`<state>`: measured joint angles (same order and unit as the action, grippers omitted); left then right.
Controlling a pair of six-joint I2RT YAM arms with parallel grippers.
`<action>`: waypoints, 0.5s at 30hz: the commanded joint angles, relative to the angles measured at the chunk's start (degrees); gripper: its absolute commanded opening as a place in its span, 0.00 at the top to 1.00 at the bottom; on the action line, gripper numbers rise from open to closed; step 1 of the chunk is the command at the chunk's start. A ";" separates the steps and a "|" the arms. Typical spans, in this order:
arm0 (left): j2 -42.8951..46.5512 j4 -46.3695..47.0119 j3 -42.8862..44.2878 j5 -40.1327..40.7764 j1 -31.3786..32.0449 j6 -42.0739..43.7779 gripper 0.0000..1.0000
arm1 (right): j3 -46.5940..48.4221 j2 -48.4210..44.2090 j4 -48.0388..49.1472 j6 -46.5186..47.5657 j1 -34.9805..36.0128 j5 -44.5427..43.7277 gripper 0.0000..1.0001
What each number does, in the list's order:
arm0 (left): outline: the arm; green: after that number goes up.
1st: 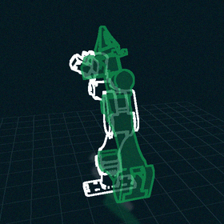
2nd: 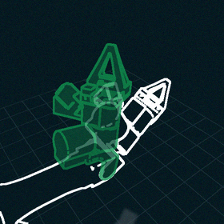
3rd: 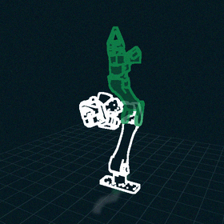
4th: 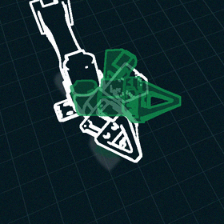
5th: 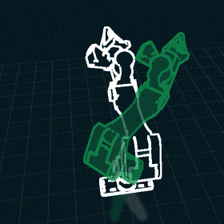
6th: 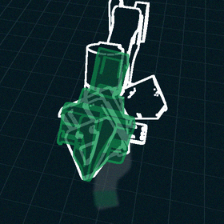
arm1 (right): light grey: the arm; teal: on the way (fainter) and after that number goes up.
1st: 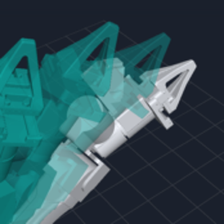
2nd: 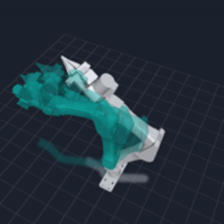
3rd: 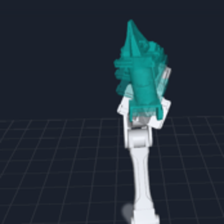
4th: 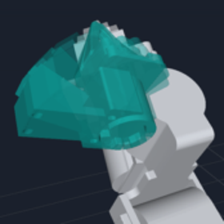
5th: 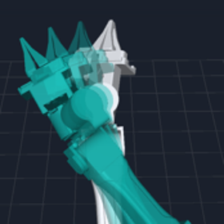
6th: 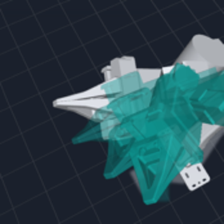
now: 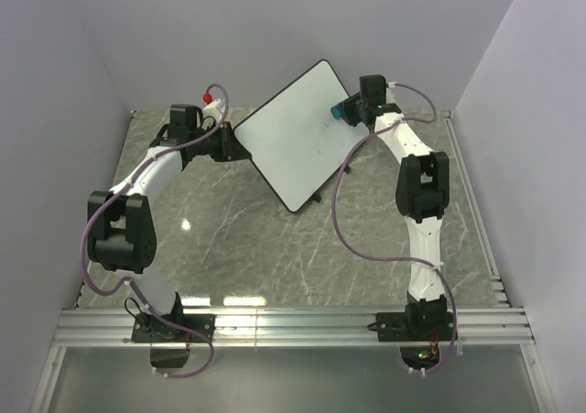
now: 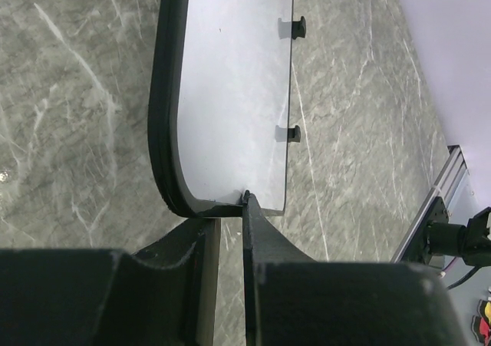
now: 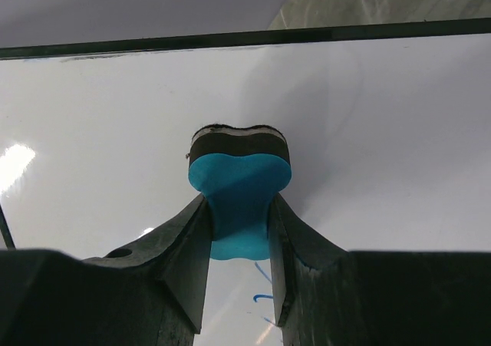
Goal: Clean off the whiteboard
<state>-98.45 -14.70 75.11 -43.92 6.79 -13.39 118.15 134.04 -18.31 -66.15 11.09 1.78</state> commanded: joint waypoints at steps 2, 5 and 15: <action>-0.16 -0.77 0.82 0.15 1.56 5.48 1.00 | -5.79 -0.79 -1.57 0.33 2.26 -2.31 1.00; -0.60 -1.12 1.70 -0.02 1.56 5.39 1.00 | -12.47 -3.86 1.95 -0.74 3.32 -0.56 1.00; -1.65 -1.21 2.58 -0.02 1.65 5.48 1.00 | -16.73 -8.09 3.02 -0.65 9.82 3.31 1.00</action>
<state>-98.63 -15.81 75.88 -44.69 6.79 -13.41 101.93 125.54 -11.97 -67.22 15.09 -0.64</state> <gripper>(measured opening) 0.180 0.384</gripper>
